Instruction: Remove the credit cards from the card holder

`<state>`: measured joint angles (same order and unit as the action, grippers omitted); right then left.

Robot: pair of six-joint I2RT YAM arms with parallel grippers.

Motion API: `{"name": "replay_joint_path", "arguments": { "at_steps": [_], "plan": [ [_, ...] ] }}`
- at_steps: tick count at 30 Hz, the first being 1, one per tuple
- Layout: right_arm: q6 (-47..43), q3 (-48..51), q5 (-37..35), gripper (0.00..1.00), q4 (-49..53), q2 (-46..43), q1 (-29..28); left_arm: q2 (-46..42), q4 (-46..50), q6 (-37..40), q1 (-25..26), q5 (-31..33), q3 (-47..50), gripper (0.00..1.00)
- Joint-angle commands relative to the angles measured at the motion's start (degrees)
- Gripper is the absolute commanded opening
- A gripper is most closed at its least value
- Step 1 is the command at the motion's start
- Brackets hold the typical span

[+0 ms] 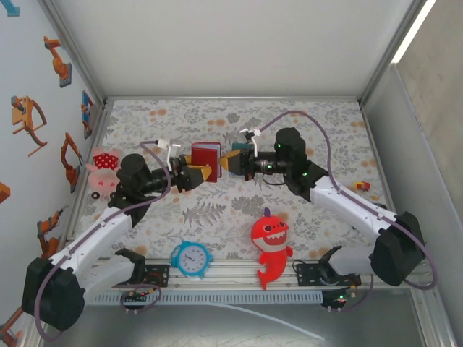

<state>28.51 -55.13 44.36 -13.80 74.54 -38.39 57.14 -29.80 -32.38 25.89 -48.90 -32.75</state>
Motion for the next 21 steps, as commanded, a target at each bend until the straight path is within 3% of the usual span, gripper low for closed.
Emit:
{"name": "replay_joint_path", "arguments": {
  "at_steps": [1, 7, 12, 21],
  "plan": [
    [-1.33, -1.35, -4.21, 0.00, 3.15, -1.03, -0.10, 1.48, -0.74, -2.45, 0.04, 0.48, -2.59, 0.63],
    [-2.07, -3.21, -9.99, 0.00, 8.37, -0.37, -0.10, 2.61, -0.19, -2.90, 0.08, 0.65, -3.56, 0.92],
    [-2.23, -4.84, -14.10, 0.00, 11.52, 0.14, -0.19, 3.57, 5.74, -0.41, 1.10, 2.92, -5.70, 0.94],
    [-1.79, -5.83, -17.92, 0.00, 12.90, 0.87, -0.67, 6.39, 11.42, 3.05, 5.87, 15.15, -7.50, 0.90]
  ]
}}
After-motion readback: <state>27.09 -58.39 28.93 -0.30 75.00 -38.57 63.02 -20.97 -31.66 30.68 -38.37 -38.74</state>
